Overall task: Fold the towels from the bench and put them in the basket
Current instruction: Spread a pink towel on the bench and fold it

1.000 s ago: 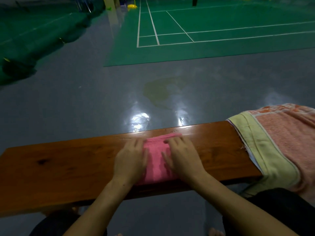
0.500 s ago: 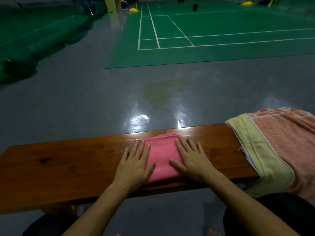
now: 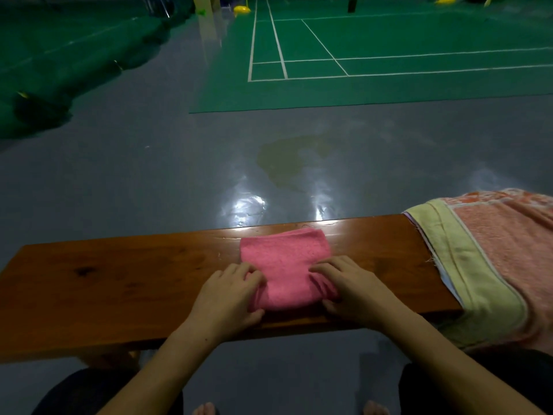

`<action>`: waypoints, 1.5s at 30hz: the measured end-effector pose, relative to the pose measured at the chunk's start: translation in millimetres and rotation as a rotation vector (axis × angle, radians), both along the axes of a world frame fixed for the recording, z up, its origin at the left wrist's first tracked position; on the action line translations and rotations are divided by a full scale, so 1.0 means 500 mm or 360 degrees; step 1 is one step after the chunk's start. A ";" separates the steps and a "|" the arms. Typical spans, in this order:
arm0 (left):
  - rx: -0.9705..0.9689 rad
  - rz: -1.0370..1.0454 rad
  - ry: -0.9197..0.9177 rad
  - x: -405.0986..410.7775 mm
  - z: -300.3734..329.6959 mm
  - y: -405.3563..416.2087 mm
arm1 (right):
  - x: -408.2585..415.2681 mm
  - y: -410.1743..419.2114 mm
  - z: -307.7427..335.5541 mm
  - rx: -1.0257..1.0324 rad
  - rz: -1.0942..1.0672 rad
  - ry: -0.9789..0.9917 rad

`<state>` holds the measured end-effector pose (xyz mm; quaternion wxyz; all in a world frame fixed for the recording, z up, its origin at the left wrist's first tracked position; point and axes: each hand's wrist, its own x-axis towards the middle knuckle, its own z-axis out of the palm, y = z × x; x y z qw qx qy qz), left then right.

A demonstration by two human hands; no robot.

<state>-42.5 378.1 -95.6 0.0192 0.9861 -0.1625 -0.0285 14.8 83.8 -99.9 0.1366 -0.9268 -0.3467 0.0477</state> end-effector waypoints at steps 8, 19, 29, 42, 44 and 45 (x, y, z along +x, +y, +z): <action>-0.0278 0.0203 -0.0086 0.037 0.010 0.002 | 0.021 0.037 -0.007 0.0089 -0.0256 -0.0077; -0.0876 0.0455 0.0217 0.058 0.045 0.052 | 0.041 0.029 0.012 0.0486 -0.0430 0.0296; -0.0348 0.0572 0.0104 0.066 0.017 0.040 | 0.043 0.045 0.007 0.0546 -0.0722 0.0511; -0.0125 0.0163 -0.0424 0.037 -0.037 -0.051 | -0.056 0.146 -0.040 -0.0049 -0.0134 -0.0427; -0.0033 0.0204 -0.0206 0.034 -0.057 -0.066 | -0.055 0.140 -0.055 -0.0165 -0.0083 -0.0335; -0.0020 0.0250 -0.0083 0.036 -0.063 -0.063 | -0.045 0.127 -0.054 -0.0207 -0.0064 -0.0284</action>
